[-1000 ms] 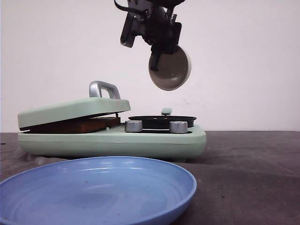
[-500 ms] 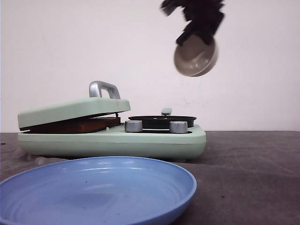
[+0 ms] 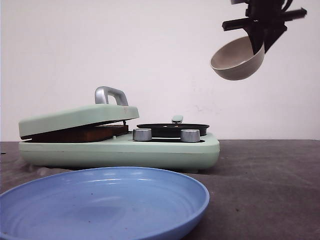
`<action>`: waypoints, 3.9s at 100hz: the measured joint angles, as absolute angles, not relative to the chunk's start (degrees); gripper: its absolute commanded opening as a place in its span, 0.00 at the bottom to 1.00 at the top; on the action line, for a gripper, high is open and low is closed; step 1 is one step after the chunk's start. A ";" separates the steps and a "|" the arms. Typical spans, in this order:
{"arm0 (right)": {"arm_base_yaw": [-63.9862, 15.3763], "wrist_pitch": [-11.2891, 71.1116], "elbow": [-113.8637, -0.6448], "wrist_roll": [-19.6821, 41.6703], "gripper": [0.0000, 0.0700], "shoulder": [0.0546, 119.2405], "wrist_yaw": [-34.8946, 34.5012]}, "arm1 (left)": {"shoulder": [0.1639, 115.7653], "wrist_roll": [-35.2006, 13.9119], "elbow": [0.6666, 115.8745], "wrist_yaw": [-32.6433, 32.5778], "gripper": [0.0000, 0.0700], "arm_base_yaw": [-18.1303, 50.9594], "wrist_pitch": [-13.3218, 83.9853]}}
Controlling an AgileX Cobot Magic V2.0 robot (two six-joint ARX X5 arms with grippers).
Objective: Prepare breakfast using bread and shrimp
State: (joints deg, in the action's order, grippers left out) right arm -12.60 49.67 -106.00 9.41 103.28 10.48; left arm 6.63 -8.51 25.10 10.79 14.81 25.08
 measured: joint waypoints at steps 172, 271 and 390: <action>3.49 31.07 -67.88 13.21 0.01 105.27 -22.59 | 7.22 -11.55 25.10 9.02 0.73 14.81 25.08; 5.26 30.26 -67.90 12.29 0.51 86.39 -25.19 | 7.25 -11.64 25.10 8.97 0.73 14.81 25.08; -24.71 26.39 -65.58 -2.20 0.00 60.25 -35.75 | 7.33 -17.82 24.91 8.82 0.00 14.81 16.73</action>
State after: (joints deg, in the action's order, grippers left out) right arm -24.71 26.39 -65.58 -2.20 60.25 -35.75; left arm 7.33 -17.82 24.91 8.82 14.81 16.73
